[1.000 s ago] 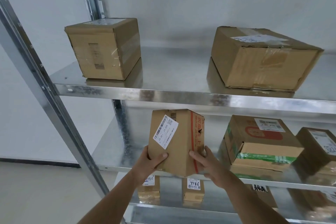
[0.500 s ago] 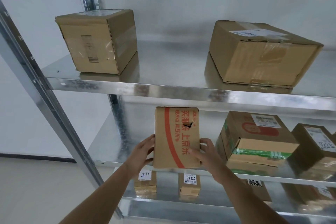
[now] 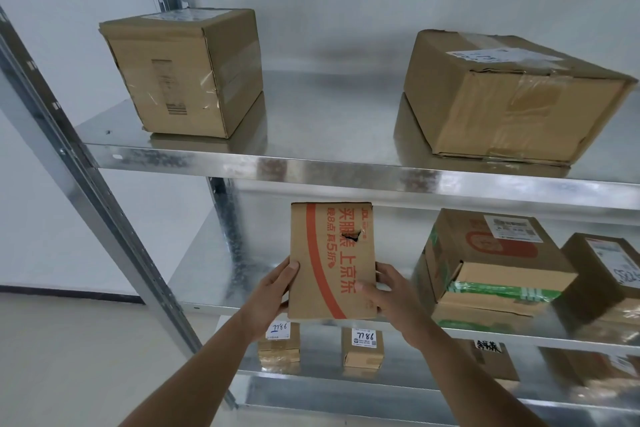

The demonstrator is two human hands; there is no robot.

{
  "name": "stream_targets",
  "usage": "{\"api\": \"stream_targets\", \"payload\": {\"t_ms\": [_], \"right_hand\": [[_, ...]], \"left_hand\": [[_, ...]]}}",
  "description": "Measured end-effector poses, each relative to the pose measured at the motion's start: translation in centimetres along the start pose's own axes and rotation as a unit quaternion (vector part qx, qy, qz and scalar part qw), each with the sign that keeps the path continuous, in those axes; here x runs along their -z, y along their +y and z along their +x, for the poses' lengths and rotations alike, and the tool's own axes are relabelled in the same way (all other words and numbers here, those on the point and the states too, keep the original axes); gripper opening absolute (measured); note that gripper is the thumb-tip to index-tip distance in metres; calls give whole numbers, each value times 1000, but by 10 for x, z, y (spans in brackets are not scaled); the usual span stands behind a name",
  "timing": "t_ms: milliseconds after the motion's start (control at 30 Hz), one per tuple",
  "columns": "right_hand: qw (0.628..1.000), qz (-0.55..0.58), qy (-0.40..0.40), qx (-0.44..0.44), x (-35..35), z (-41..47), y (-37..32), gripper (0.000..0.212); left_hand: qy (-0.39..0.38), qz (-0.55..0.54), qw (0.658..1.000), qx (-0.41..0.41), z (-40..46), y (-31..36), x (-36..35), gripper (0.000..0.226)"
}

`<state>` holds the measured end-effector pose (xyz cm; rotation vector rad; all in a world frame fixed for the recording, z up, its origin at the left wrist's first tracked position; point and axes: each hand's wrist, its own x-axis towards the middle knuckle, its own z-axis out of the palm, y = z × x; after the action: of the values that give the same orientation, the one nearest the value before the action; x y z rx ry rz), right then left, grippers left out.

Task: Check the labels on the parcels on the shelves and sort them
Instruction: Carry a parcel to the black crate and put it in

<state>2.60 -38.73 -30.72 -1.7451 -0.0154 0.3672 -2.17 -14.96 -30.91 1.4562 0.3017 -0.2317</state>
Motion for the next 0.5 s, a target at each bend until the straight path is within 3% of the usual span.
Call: {"api": "stream_targets", "payload": {"t_ms": [500], "right_hand": [[1000,14,0,-11,-1,2,5,39]], "left_hand": [[7,0,1000,-3,0,-2,0,43]]}}
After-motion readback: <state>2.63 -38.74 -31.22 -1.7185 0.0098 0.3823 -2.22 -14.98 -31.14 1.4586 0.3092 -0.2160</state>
